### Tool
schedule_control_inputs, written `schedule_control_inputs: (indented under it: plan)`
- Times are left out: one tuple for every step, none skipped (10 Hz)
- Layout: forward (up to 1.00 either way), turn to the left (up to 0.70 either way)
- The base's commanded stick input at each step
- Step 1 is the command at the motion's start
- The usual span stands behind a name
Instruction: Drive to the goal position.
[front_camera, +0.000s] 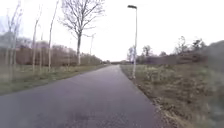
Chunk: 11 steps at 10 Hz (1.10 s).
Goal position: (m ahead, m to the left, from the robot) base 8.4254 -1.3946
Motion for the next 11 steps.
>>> schedule_control_inputs:
  plan:
    - [0.7,0.0]
    - [0.7,0.0]
    - [0.7,0.0]
    - [0.7,0.0]
    - [0.7,0.0]
    - [0.7,0.0]
    - [0.7,0.0]
    - [0.7,0.0]
    - [0.7,0.0]
    - [0.7,0.0]
    - [0.7,0.0]
